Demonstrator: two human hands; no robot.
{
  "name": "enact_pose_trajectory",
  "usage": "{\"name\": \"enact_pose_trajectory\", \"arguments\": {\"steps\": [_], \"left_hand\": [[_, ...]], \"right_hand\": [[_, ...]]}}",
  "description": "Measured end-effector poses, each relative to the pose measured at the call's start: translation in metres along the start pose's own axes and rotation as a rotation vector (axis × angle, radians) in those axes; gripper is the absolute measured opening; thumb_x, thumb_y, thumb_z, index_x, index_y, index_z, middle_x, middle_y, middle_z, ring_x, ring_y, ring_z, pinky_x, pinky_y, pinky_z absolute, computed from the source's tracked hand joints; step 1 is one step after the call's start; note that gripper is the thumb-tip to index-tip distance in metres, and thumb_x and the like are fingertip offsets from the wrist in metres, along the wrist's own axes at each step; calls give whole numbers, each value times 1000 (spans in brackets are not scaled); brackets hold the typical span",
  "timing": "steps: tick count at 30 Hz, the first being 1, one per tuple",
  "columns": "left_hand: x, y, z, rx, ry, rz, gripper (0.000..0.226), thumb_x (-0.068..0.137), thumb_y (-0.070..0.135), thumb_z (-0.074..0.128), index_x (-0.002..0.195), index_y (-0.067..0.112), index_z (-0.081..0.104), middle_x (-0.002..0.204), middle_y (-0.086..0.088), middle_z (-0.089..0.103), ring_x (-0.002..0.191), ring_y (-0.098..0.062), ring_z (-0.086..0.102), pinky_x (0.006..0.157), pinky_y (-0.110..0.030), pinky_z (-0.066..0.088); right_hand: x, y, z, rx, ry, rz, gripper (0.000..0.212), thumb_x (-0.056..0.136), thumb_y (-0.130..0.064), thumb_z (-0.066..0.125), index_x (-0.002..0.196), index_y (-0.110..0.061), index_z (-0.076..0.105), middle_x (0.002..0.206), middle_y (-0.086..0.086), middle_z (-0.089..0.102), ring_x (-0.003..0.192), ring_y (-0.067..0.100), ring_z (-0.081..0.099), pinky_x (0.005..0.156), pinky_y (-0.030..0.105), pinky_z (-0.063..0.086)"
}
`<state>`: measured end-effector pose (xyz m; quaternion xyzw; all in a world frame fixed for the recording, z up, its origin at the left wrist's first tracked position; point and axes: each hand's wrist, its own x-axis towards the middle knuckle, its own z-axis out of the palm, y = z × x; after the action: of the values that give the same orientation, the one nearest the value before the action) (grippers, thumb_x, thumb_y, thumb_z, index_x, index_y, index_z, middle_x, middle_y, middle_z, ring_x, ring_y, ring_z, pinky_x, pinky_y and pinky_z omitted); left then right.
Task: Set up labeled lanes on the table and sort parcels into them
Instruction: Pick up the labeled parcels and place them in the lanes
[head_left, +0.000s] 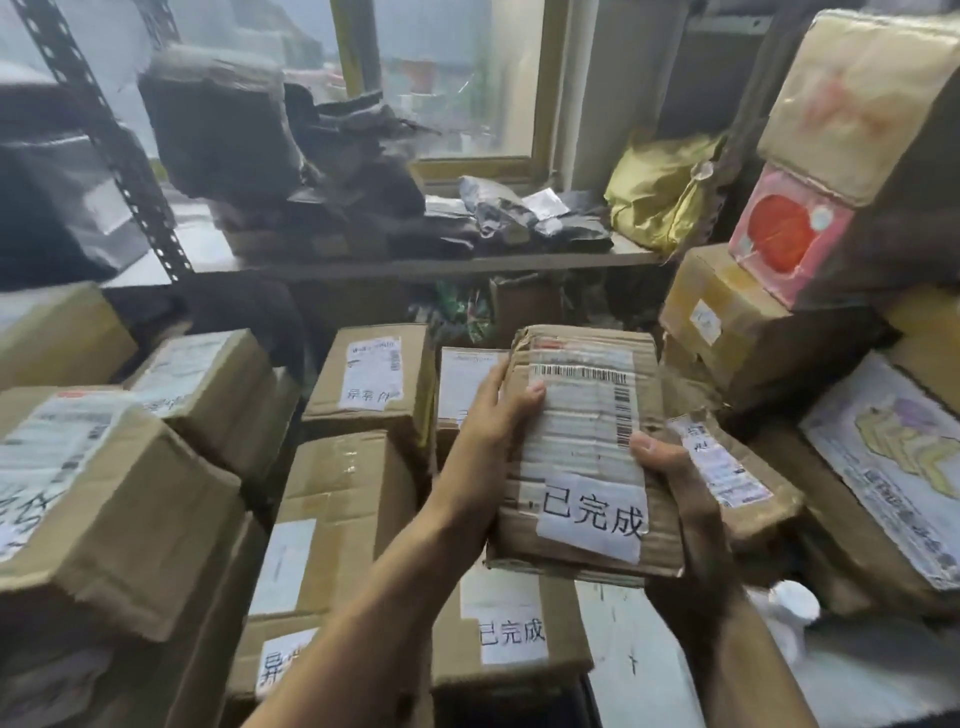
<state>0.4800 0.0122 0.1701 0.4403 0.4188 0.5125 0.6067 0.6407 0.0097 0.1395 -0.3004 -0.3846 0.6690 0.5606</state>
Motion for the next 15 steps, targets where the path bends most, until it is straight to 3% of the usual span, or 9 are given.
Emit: {"name": "enact_pose_trajectory", "arguments": {"steps": [3,6,8,10,15], "left_hand": [[13,-14,-8,-21,83,-84,39,99,36,56,133,19,54,126,-14,69,111,-30,70,94,-45,59],[17,-27,-22,-20,134,-144,59,86,46,58,136,14,56,128,-15,68,115,-32,69,100,-49,55],[18,-35,-32,-33,183,-150,63,86,45,58,138,10,54,130,-15,68,117,-32,67,104,-51,52],[17,-41,-39,-63,227,-141,62,87,41,57,139,8,53,129,-16,68,117,-33,67,101,-49,54],[6,-46,-52,-74,232,-136,65,86,43,59,143,14,50,129,-15,69,113,-32,70,93,-45,58]], "right_hand": [[29,19,-11,-6,26,76,94,51,-35,87,131,5,57,121,29,69,107,44,70,82,46,62],[42,45,-18,17,10,171,105,55,-41,92,140,5,50,120,23,71,103,37,73,78,40,62],[46,61,-20,14,32,229,111,55,-45,93,146,-2,46,128,22,68,110,39,70,87,49,60],[46,73,-22,35,13,246,100,66,-42,88,149,-7,44,139,24,60,120,45,64,102,61,49],[42,80,-17,26,-6,270,86,76,-34,77,150,-9,42,140,24,59,123,47,61,109,63,42]]}}
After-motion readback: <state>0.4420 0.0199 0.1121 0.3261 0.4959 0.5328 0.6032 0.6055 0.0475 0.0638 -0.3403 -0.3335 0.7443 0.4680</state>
